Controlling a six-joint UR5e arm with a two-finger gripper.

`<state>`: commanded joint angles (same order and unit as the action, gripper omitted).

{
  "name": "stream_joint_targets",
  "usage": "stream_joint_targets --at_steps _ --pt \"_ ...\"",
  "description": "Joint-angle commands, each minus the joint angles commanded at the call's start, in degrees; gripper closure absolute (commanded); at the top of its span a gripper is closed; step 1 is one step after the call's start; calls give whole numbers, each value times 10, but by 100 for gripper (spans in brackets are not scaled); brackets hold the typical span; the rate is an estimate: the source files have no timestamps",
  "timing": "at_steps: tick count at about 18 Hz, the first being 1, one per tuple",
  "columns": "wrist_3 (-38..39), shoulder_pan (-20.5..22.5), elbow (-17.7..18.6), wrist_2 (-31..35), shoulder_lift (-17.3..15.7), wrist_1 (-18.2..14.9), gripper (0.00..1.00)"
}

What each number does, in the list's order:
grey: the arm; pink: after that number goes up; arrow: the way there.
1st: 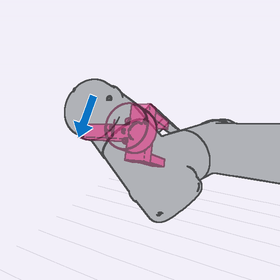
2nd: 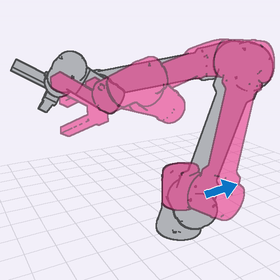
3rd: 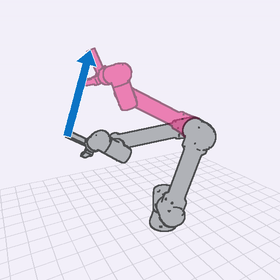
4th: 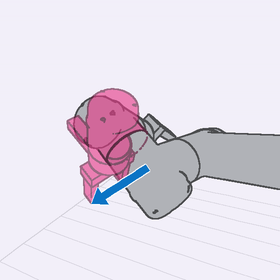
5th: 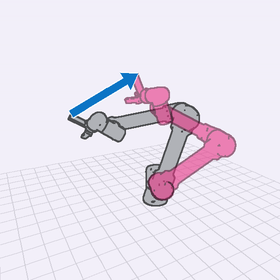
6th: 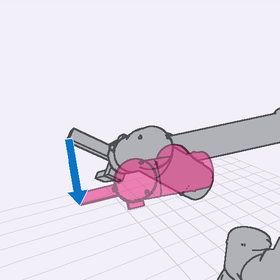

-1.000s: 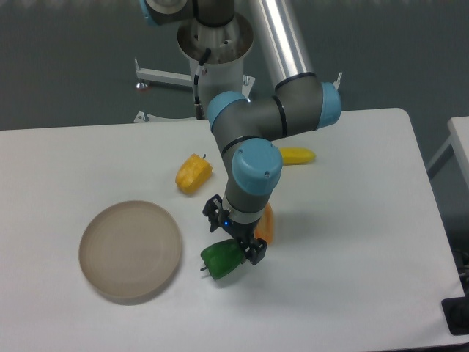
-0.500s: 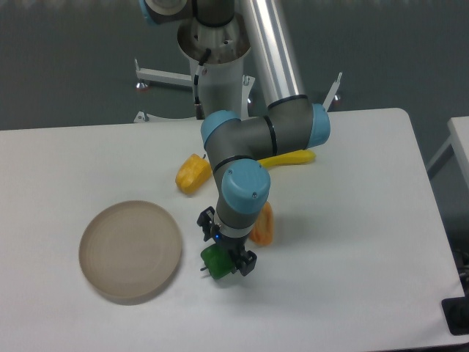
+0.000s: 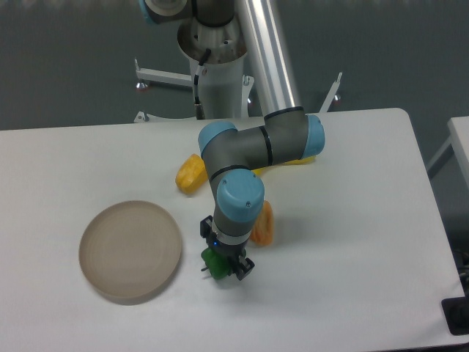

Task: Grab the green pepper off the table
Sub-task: 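Lower the open gripper over the green pepper and close on it, then lift the green pepper and carry it toward the banana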

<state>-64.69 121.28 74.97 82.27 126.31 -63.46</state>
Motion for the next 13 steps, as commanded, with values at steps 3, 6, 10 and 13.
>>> stream_joint_targets --at_steps 3,6,10,13 --pt "-5 23 -1 -3 -26 -3 74" --pt "-14 49 -1 -4 -52 -10 74" --pt "-32 77 -1 -3 -66 -18 74" --pt "-65 100 -1 -3 -92 -69 74"
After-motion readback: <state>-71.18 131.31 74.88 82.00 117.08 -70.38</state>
